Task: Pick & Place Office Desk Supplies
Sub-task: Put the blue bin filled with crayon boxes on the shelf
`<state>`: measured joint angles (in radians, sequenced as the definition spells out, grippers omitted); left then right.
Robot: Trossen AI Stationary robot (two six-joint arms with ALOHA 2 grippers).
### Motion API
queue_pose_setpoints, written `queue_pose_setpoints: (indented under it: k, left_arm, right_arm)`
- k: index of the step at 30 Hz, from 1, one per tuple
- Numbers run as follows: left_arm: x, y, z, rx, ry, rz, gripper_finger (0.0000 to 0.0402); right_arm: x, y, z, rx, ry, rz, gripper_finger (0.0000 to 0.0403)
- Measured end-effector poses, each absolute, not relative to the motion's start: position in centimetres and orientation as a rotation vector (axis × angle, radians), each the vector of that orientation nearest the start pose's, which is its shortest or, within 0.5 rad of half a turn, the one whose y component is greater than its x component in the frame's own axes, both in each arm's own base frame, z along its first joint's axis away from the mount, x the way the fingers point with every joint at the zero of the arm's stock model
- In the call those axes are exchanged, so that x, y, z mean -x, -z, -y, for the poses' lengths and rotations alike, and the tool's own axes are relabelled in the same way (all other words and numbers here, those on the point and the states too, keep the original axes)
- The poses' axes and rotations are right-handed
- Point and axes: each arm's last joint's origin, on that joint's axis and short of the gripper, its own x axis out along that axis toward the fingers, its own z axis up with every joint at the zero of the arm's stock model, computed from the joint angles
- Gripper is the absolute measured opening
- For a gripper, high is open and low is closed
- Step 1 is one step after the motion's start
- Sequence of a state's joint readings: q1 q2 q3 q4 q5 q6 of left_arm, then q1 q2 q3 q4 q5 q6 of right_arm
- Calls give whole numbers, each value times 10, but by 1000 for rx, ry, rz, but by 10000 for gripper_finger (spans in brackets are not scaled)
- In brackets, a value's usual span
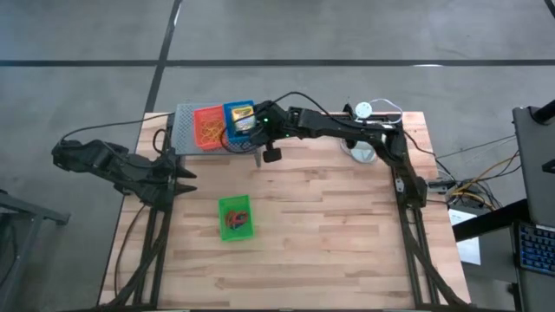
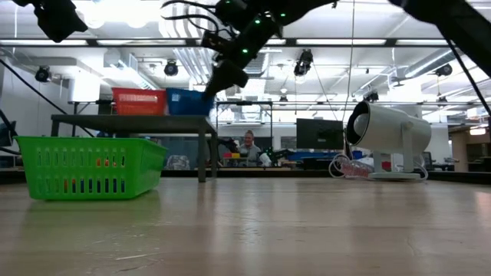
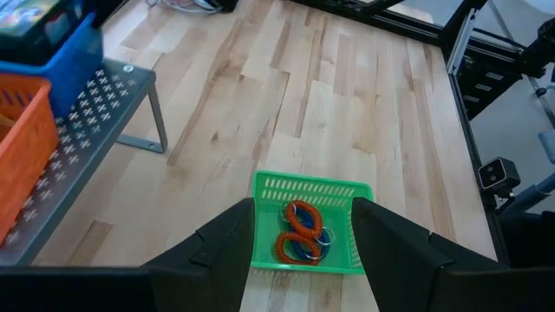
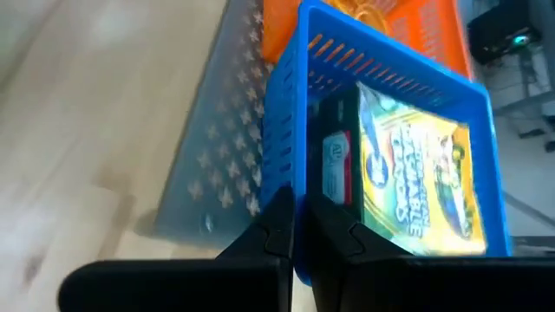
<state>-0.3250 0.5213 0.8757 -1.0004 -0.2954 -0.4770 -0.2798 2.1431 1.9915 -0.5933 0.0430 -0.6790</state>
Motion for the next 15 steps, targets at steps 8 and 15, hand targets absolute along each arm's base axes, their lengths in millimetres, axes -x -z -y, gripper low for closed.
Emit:
queue_pose_setpoints:
  k: [8,15]
  left_arm:
    - [-75,-319,16,265,-118,-606,200]
    - [-75,-319,16,265,-118,-605,200]
  right_arm:
    - [-487,-290,133,503,22,-821,8]
    - [-500,-295,135,453,57,-784,8]
